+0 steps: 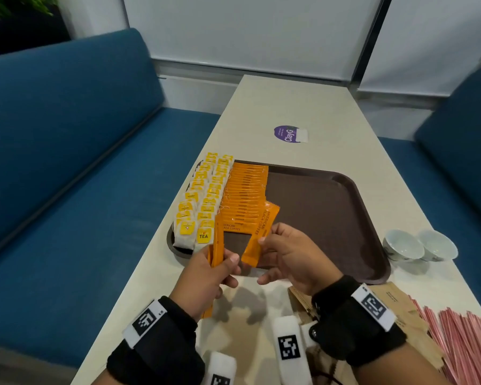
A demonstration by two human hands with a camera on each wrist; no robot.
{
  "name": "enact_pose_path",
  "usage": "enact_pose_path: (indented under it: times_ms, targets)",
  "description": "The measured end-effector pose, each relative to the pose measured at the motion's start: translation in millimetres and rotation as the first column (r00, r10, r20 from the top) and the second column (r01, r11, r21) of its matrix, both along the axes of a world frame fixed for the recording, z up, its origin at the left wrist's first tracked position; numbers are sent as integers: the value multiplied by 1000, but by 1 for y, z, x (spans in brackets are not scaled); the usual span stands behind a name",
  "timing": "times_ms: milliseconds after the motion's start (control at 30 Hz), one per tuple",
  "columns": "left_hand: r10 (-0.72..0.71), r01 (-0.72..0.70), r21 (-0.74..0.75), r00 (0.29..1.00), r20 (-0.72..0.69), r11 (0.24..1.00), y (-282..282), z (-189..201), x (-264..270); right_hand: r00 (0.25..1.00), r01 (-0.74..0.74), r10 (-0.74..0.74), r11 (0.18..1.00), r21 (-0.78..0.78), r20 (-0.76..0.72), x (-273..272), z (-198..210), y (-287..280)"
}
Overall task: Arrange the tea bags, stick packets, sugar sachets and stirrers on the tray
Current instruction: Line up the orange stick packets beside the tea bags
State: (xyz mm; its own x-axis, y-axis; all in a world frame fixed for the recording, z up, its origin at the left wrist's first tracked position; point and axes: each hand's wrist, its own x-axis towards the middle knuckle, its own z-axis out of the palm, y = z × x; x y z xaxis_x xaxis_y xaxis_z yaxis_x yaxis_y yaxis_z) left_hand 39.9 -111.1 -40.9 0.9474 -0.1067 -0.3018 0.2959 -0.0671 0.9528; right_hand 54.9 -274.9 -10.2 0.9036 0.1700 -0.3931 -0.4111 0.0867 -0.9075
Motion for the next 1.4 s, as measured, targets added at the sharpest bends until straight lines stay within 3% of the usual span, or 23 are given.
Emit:
enact_pose_path:
  times_ms: [100, 200, 333, 500, 633, 733, 867, 1000, 1133, 1400]
  targets:
    - [77, -77, -8, 997, 23, 997, 3, 3, 4, 990, -137, 141, 980, -146, 15, -2, 2, -4]
    - [94, -94, -18, 995, 39, 995, 5, 5, 8, 951, -290, 309, 893, -345, 0, -7, 2, -4]
    - [80, -80, 7, 996, 28, 997, 6, 1, 8, 907, -384, 419, 787, -482, -40, -6, 4, -1]
    - [151, -151, -8, 988, -18, 988, 17, -8, 9, 913, -310, 406, 621, -719, -43, 20, 13, -9]
    - [162, -167, -78, 984, -75, 983, 26, -7, 8, 941, -227, 335, 534, -814, -43, 53, 18, -14]
    - [184, -201, -139, 975, -125, 970, 29, -4, 6, 949, -282, 271, 488, -826, -164, 75, 12, -7]
    - [179, -201, -138, 971, -156, 970, 35, -3, 7, 909, -401, 274, 368, -839, -315, 92, 1, 4]
    - [152, -170, -116, 977, -152, 979, 38, -5, 4, 882, -467, 236, 320, -824, -408, 104, -1, 15]
    - [127, -143, -100, 980, -151, 985, 39, -8, 1, 905, -426, 197, 415, -804, -378, 110, -6, 18]
    - [87, -104, -108, 985, -150, 989, 41, -10, 0, 939, -344, 191, 452, -823, -287, 110, -5, 18]
